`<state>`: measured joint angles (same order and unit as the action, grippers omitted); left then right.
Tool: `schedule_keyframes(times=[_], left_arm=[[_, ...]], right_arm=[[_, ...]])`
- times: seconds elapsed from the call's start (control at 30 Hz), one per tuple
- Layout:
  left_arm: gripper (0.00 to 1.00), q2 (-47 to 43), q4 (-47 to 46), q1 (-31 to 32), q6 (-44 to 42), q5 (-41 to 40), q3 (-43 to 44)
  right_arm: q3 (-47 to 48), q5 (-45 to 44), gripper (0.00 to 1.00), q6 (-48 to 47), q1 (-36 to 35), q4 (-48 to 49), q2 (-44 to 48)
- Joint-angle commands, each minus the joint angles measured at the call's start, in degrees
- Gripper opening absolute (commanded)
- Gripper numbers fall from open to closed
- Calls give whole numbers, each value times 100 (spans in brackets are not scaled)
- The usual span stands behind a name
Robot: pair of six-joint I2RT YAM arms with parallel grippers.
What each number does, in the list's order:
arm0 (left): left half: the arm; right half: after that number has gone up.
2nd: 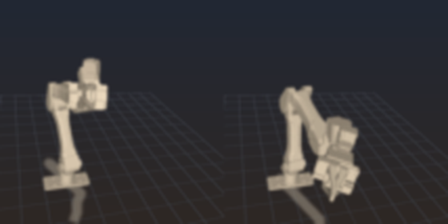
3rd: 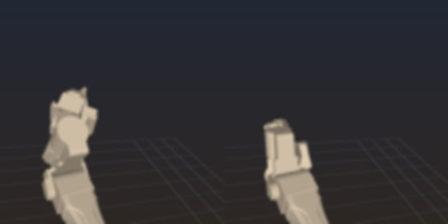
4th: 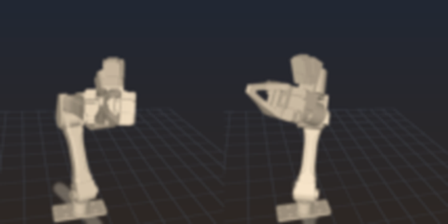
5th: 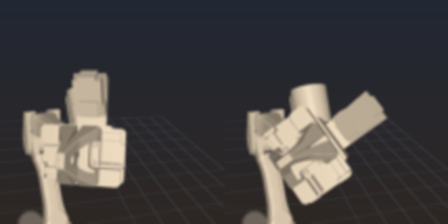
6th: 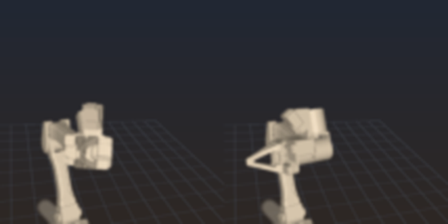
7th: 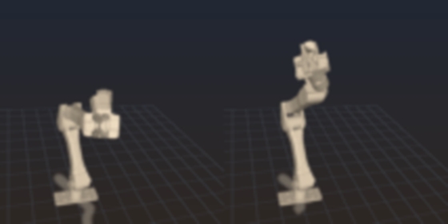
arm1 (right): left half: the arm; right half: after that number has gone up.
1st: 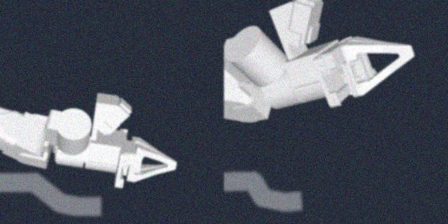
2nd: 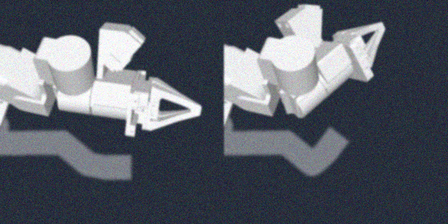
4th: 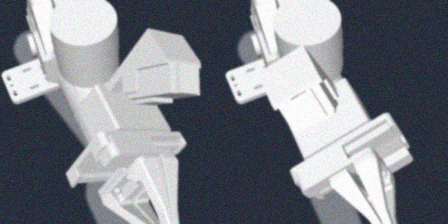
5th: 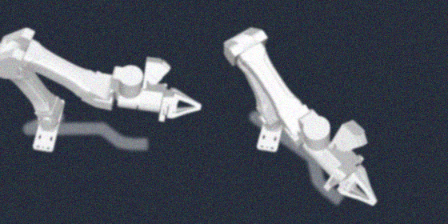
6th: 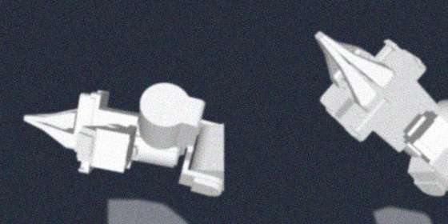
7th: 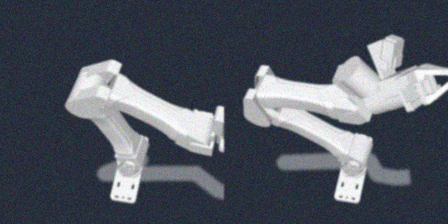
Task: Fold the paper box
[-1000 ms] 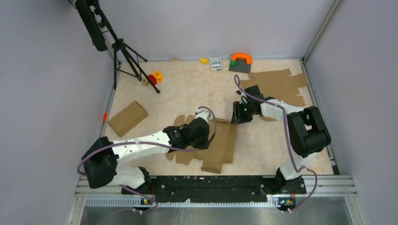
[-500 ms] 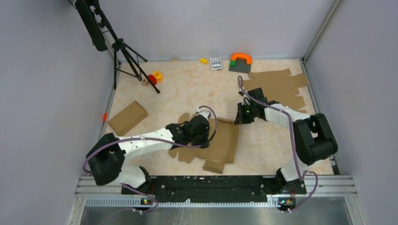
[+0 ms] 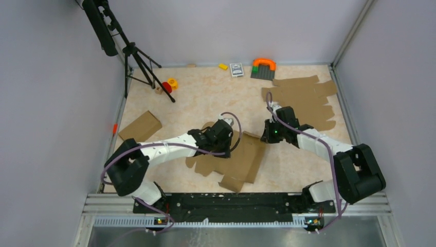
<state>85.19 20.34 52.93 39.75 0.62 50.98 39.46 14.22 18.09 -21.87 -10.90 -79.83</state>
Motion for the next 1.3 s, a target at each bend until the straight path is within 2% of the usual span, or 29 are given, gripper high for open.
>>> schedule_keyframes(times=[0.0, 0.3, 0.43, 0.6, 0.73, 1.07, 1.17, 1.27], left_arm=[[0, 500, 180, -28, -247, 219, 644], [0, 1296, 513, -11, -389, 630, 1105], [0, 1503, 513, 45, -325, 641, 1053], [0, 1649, 475, 77, -291, 579, 1008], [0, 1828, 719, 93, -335, 318, 1090], [0, 1927, 814, 151, -337, 133, 1094], [0, 1914, 821, 156, -336, 104, 1098], [0, 1905, 823, 157, -336, 82, 1090]], right_arm=[[-153, -223, 5, -59, -127, 456, 371], [-304, -214, 8, -85, -165, 507, 471], [-332, -106, 18, -79, -166, 464, 461], [-360, 140, 25, -36, -163, 458, 486], [-358, 328, 44, -9, -167, 424, 536], [-424, 1206, 42, -56, -169, 446, 540], [-426, 1317, 39, -7, -169, 308, 489], [-441, 1330, 33, 59, -164, 129, 477]])
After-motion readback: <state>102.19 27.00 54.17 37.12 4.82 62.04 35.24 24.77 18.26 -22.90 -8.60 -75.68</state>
